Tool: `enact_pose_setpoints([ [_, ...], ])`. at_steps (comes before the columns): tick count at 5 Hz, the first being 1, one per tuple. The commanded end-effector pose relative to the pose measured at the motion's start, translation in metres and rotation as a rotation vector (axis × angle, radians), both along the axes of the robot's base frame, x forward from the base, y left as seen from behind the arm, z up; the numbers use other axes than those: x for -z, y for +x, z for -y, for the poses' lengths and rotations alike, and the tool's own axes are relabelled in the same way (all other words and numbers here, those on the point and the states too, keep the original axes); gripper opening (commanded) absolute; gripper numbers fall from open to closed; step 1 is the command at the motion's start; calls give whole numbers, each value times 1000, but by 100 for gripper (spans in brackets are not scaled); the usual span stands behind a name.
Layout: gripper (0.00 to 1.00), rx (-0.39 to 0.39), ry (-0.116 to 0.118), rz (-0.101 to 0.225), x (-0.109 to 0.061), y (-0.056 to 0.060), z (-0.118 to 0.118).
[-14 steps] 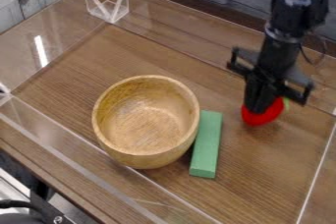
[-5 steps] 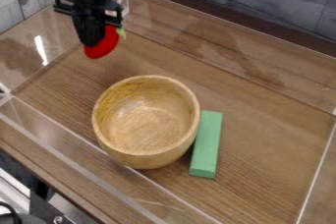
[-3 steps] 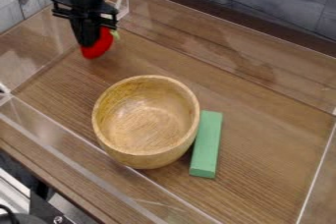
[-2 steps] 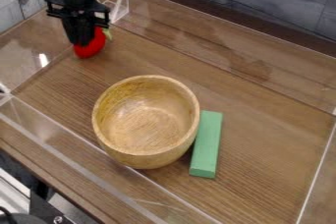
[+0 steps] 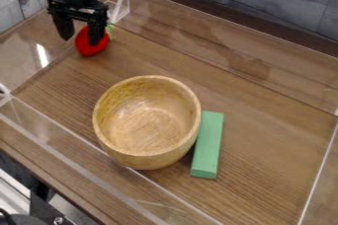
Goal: Move the red fruit to the left
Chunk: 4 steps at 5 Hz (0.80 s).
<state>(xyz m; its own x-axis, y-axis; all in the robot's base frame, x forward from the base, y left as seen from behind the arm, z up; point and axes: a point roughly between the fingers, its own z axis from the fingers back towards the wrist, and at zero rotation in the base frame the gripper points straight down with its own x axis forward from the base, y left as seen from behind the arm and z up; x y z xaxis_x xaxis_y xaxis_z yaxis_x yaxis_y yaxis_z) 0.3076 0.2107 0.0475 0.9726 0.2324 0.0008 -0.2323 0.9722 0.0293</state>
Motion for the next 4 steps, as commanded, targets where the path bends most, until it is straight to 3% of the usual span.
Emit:
enact_pose_setpoints([
  [1, 100, -52, 36, 58, -16, 5, -9],
  [2, 100, -95, 31, 63, -12, 3, -7],
  [4, 100, -67, 16, 75, -8, 8, -13],
])
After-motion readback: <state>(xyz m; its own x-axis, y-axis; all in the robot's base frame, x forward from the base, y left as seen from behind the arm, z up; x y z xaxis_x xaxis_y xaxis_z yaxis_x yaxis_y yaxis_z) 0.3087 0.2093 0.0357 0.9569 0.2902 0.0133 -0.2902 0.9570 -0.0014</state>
